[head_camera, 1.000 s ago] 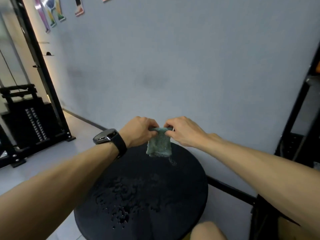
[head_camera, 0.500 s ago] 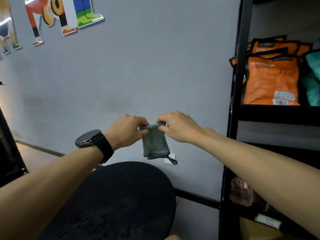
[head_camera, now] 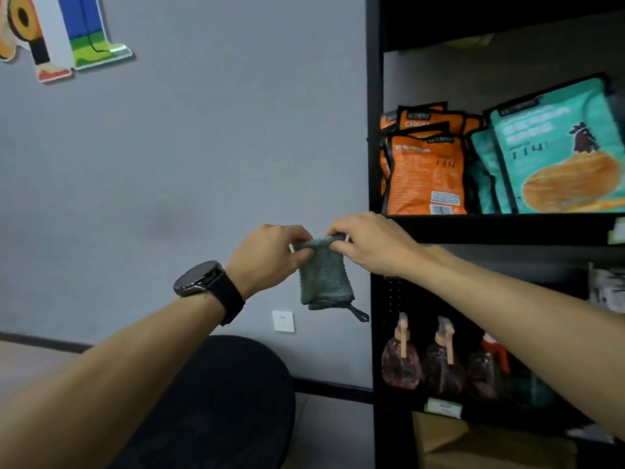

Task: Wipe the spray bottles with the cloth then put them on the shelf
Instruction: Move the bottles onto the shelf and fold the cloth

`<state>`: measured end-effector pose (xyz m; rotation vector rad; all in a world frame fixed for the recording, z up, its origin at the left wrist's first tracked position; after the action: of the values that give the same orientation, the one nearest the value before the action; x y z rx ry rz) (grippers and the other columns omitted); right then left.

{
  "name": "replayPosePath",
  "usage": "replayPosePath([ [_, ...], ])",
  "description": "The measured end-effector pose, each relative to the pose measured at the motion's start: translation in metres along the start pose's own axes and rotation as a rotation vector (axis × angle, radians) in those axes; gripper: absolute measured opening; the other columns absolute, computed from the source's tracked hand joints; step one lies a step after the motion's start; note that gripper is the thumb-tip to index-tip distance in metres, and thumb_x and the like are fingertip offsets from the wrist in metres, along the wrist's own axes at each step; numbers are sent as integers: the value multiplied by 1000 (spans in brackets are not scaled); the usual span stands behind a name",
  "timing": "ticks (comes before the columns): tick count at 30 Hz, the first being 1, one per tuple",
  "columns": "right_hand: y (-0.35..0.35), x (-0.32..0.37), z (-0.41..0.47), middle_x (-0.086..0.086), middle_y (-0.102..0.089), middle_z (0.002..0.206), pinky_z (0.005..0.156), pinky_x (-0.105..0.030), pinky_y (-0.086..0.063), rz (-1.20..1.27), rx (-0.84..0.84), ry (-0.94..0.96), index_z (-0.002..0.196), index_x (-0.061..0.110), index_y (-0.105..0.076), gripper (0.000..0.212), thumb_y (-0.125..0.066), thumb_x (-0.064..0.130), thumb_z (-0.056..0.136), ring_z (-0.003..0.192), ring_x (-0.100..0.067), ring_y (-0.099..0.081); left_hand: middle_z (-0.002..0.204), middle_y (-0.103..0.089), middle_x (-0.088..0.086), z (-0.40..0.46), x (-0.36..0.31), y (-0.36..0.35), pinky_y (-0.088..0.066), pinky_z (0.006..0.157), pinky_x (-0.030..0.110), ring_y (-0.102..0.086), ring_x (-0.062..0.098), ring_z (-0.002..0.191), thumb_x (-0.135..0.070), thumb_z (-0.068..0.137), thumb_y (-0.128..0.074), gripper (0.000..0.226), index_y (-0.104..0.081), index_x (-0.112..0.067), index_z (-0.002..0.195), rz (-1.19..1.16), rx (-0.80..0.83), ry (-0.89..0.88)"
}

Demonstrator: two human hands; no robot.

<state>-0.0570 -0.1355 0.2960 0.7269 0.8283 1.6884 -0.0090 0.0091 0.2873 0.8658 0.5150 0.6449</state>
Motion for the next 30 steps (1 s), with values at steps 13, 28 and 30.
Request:
replayPosePath([
  [13, 50, -86, -81, 9, -65, 102, 70, -35, -44, -134, 51, -196, 104, 30, -64, 12, -56, 33, 95, 96, -16, -59, 102, -73, -6, 27, -115, -52, -53, 79, 38, -65, 17, 90, -34, 94, -60, 21, -69, -26, 112, -110, 79, -219],
  [28, 89, -156, -170, 8, -67, 101, 74, -41, -52, -230, 93, -411, 104, 30, -64, 12, -56, 33, 95, 91, -17, -62, 114, -70, -1, 36, -225, -103, -53, 85, 31, -65, 15, 99, -26, 96, -59, 26, -67, -18, 120, -268, 204, -467],
  [30, 92, -165, -182, 7, -67, 101, 74, -41, -52, -242, 100, -435, 104, 29, -64, 12, -56, 32, 95, 91, -17, -61, 114, -71, 0, 35, -239, -110, -53, 87, 36, -66, 17, 101, -25, 96, -59, 26, -68, -18, 120, -280, 211, -488],
])
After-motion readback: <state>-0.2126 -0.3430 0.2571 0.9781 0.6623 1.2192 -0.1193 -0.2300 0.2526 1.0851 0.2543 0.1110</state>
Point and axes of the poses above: each hand's wrist, its own z-axis towards the middle knuckle, its own y-axis out of the back of the hand, x = y × z, the point moved 6 cm from there along z, towards the middle knuckle
